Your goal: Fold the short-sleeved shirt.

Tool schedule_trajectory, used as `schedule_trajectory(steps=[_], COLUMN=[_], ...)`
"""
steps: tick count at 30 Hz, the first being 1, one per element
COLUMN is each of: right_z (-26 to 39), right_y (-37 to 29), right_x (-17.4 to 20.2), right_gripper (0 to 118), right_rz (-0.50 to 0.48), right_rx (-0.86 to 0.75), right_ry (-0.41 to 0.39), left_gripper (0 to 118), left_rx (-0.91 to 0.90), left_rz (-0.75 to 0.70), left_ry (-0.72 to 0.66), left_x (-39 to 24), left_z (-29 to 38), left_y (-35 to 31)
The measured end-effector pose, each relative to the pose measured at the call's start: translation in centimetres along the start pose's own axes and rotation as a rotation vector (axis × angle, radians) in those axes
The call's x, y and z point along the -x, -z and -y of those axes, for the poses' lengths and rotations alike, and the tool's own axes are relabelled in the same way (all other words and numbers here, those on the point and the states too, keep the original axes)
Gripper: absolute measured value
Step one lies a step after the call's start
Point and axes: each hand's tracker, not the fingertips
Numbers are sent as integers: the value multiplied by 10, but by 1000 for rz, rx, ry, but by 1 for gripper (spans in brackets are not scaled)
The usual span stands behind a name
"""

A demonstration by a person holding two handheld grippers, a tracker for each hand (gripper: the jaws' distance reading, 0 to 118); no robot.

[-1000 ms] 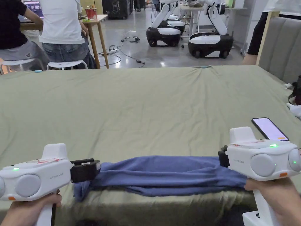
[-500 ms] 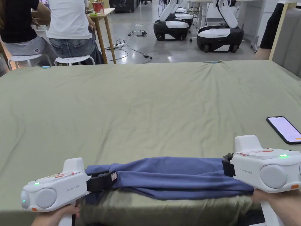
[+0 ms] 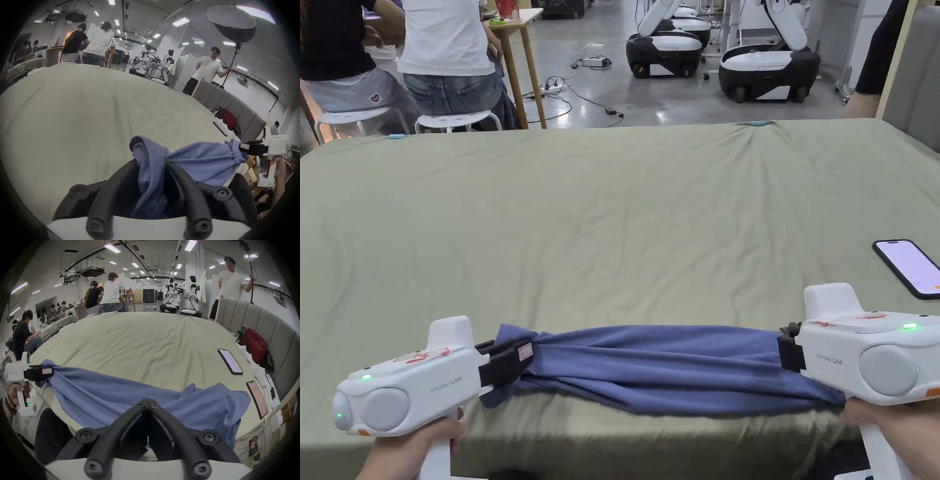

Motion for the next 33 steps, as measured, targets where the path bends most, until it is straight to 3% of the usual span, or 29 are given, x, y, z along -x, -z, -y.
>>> schedule_trajectory(steps=[10, 14, 16, 21, 33], right_z=[-8, -11, -12, -14, -5], right_y=[5, 12, 10, 14, 4], right_x=[13, 22, 25, 27, 6], right_gripper=[0, 0, 0, 0, 0], right_rz=[0, -19, -23, -31, -20], right_rx=[-9, -1, 1, 0, -14], right_ry=[-21, -39, -45, -53, 1], left_gripper=[18, 18, 18, 18, 18], left_rx=[-59, -48, -51, -104, 171], left_rz=[-321, -289, -290, -74, 60], left_ry=[-58, -67, -52, -89, -113], left_x=[106, 116, 100, 27, -79], left_z=[-29, -34, -38, -48, -10], left_y=[-57, -63, -66, -84, 45])
